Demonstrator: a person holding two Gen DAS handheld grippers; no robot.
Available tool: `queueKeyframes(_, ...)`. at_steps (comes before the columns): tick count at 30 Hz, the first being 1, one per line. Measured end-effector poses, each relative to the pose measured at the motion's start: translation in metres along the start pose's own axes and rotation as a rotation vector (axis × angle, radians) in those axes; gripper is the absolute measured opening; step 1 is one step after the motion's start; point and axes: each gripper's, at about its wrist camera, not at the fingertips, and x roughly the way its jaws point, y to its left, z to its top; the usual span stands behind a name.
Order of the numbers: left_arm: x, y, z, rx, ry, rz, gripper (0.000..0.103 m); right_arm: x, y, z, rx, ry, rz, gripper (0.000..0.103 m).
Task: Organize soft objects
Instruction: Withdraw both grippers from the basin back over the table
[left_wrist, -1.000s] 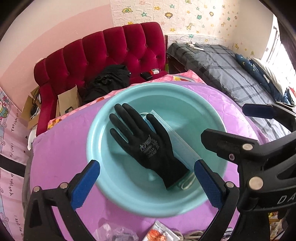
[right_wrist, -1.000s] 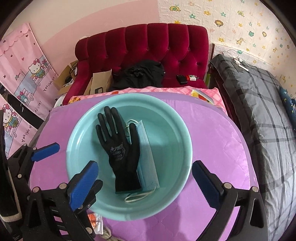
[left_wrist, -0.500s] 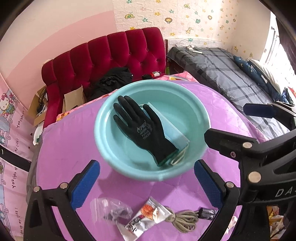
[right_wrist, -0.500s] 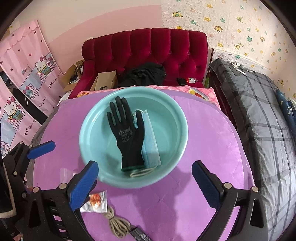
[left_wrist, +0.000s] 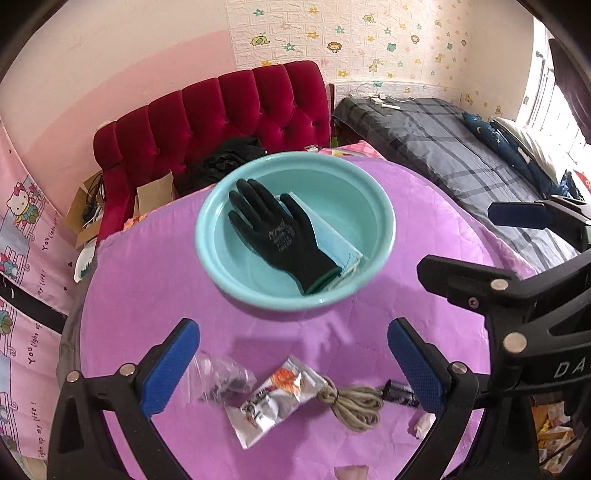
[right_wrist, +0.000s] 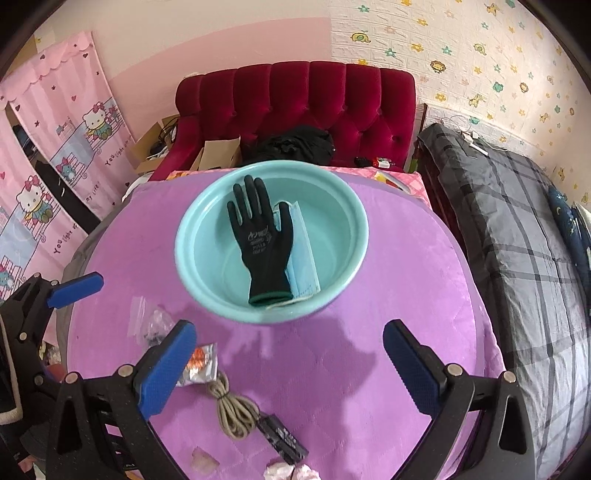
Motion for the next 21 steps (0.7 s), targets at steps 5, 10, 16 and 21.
queueKeyframes(5,-0.011,-0.005,-0.020,-0.003,-0.018,0.013,0.103,-0.010,0.002,-0.021,-0.027,-0.001,-0.004,0.103)
queueKeyframes(10,-0.019,-0.010,-0.040,-0.011,-0.015,-0.001,0.103,-0.019,0.002,-0.040,-0.046,-0.006,-0.005,0.103)
queueKeyframes(16,-0.026,-0.020,-0.066,-0.008,-0.019,0.007,0.103,-0.028,0.001,-0.065,-0.066,-0.003,0.001,0.103)
queueKeyframes(21,-0.030,-0.029,-0.094,-0.013,-0.015,-0.007,0.103,-0.030,-0.003,-0.089,-0.058,-0.005,-0.001,0.103)
